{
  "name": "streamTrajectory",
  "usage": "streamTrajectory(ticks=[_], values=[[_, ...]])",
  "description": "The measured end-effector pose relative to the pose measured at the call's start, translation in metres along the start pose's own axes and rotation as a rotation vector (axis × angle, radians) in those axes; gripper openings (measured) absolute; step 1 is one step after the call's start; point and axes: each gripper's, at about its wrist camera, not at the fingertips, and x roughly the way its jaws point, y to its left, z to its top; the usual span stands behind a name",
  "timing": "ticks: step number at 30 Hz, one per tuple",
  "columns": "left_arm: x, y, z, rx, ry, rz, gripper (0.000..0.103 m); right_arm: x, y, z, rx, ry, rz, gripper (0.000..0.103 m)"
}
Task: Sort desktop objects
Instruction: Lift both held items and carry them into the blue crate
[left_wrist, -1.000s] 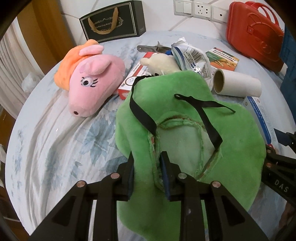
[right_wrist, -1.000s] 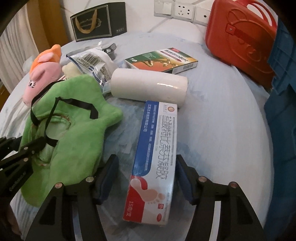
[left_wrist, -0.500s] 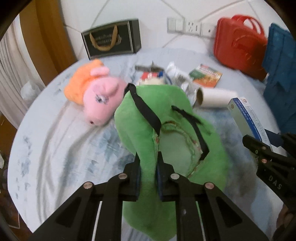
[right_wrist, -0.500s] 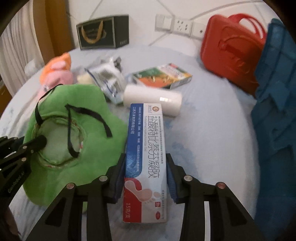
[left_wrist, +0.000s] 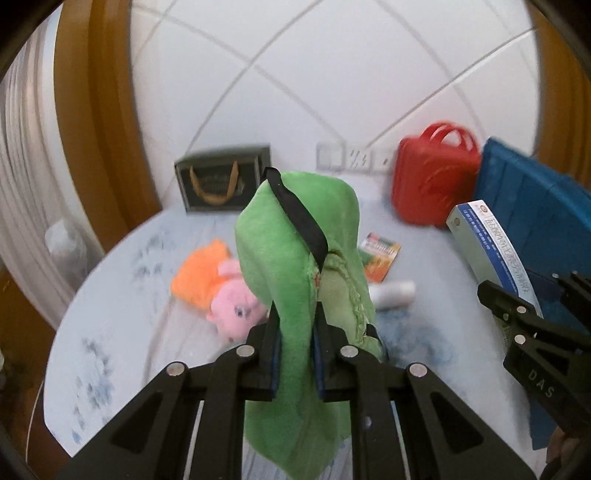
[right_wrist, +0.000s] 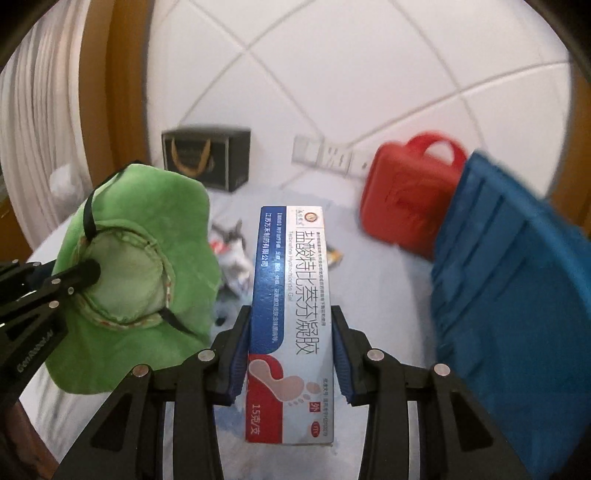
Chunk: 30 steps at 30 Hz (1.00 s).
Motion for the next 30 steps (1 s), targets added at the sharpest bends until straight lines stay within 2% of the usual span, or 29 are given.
streamTrajectory(ticks=[4, 9, 15, 19, 23, 28, 30], values=[[-0.037, -0.006, 0.018, 0.04, -0.078, -0.076, 0.013, -0.045, -0.005, 0.011, 0.059, -0.049, -0.047, 0.039], [-0.085, -0.023, 0.043, 0.064, -0.192, -0.171, 0.013, -0.113, -0.024, 0.021, 0.092, -0.13, -0.165, 0.039], [-0.139, -0.078, 0.064, 0.1, -0.294, -0.275, 0.013, -0.19, -0.077, 0.018, 0.15, -0.232, -0.268, 0.039], [-0.178, -0.137, 0.066, 0.128, -0.37, -0.333, 0.013, -0.237, -0.129, 0.003, 0.18, -0.289, -0.338, 0.039], [-0.212, -0.21, 0.059, 0.147, -0.399, -0.377, 0.013, -0.274, -0.195, -0.022, 0.192, -0.312, -0.392, 0.039], [-0.237, -0.307, 0.038, 0.193, -0.379, -0.402, 0.013, -0.299, -0.277, -0.057, 0.221, -0.305, -0.397, 0.039], [-0.239, -0.34, 0.029, 0.211, -0.343, -0.416, 0.013, -0.305, -0.305, -0.071, 0.224, -0.286, -0.404, 0.039]])
